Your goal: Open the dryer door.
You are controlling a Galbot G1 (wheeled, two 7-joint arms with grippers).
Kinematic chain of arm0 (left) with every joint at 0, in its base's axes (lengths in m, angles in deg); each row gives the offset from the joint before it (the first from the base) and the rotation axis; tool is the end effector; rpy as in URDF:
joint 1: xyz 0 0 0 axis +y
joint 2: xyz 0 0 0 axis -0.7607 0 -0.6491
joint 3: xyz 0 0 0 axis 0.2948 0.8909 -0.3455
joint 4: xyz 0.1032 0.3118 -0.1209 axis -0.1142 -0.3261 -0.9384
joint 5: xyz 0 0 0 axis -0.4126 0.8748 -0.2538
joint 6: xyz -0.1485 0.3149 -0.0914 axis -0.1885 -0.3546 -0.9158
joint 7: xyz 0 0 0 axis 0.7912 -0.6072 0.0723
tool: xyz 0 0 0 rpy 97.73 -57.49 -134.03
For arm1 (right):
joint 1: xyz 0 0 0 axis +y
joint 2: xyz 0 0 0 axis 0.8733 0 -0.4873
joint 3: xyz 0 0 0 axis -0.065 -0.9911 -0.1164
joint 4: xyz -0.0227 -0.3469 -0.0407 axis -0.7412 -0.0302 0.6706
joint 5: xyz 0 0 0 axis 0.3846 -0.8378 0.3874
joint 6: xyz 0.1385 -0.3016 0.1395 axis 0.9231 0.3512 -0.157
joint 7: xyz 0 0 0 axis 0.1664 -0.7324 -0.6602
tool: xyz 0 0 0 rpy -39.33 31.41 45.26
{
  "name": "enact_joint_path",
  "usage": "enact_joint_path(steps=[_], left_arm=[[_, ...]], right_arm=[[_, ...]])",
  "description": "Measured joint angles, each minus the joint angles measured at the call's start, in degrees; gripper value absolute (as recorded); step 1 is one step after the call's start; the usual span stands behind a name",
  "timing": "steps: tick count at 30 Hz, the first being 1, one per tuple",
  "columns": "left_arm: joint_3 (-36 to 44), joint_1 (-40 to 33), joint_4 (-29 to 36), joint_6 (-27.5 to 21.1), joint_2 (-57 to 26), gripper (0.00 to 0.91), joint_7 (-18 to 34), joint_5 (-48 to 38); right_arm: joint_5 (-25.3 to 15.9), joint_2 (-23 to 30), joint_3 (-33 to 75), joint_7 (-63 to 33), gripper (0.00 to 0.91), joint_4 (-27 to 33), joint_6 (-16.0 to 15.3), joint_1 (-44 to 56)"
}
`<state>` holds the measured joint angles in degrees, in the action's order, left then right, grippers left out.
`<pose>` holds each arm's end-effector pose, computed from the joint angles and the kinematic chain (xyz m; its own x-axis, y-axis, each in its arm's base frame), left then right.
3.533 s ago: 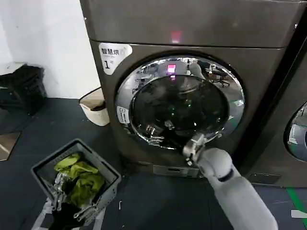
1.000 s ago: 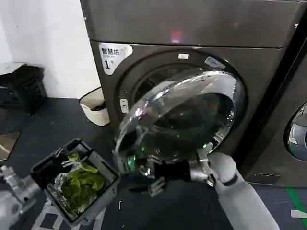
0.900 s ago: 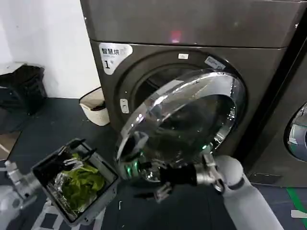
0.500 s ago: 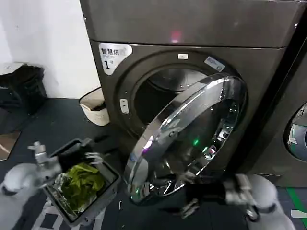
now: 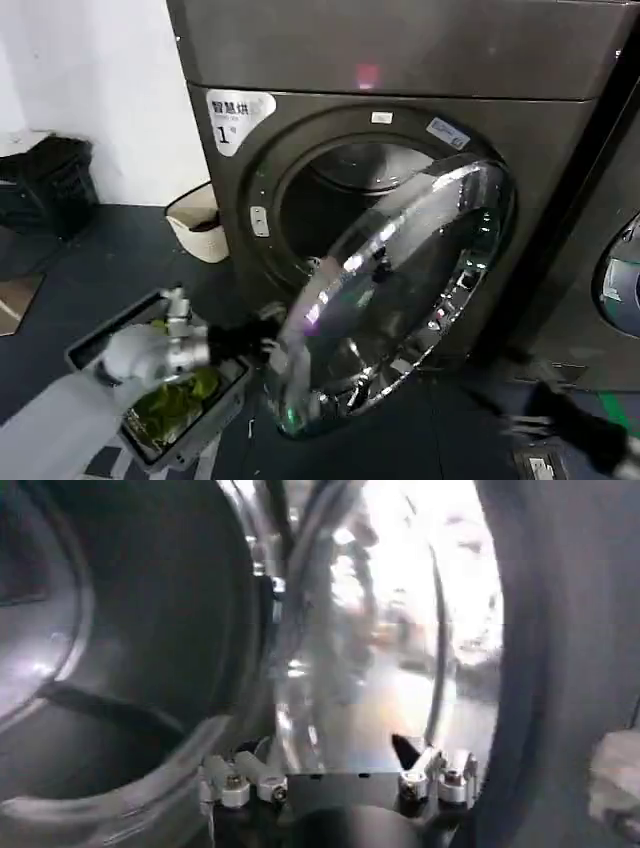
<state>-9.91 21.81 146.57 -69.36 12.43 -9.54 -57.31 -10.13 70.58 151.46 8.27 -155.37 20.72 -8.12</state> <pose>0.3736 0.0751 -0.2064 -0.2229 0.9712 0.0841 0.9677 0.2309 -0.1014 0.1505 -0.2795 -0.2131 -0.8569 -0.5000 -0.1256 -0.4737 0.8597 -0.1910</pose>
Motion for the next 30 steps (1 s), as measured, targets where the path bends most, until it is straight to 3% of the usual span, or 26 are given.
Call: enact_joint_path(steps=[4, 8, 10, 15, 25, 30], left_arm=[[5.32, -3.59, -0.26, 0.69, 0.52, 0.907, 0.07, -0.81], [11.40, -8.17, -0.74, 0.82, 2.24, 0.907, 0.64, -1.19], [14.41, -10.48, -0.81, 1.06, 3.23, 0.907, 1.01, -2.04], [22.84, -17.49, -2.01, 1.70, 6.89, 0.907, 2.24, -4.11], [34.57, -27.37, -4.79, 1.71, 17.36, 0.907, 5.20, -5.80], [38.34, -29.41, -7.41, 1.89, 22.72, 0.907, 7.76, -5.55]], right_arm=[[1.07, 0.44, 3.87, -13.25, 0.907, -1.37, -0.71, 0.84], [1.45, -0.11, 7.31, -27.20, 0.907, -1.97, -3.43, 0.92], [1.08, -0.58, 9.49, -33.56, 0.907, -1.63, -5.18, 0.61], [1.03, -2.31, 16.53, -45.58, 0.907, 0.47, -6.25, -0.05], [-5.54, -7.34, 33.48, -49.90, 0.907, 6.83, -7.46, 3.09], [-6.07, -8.77, 39.36, -50.35, 0.907, 8.56, -7.70, 4.65]])
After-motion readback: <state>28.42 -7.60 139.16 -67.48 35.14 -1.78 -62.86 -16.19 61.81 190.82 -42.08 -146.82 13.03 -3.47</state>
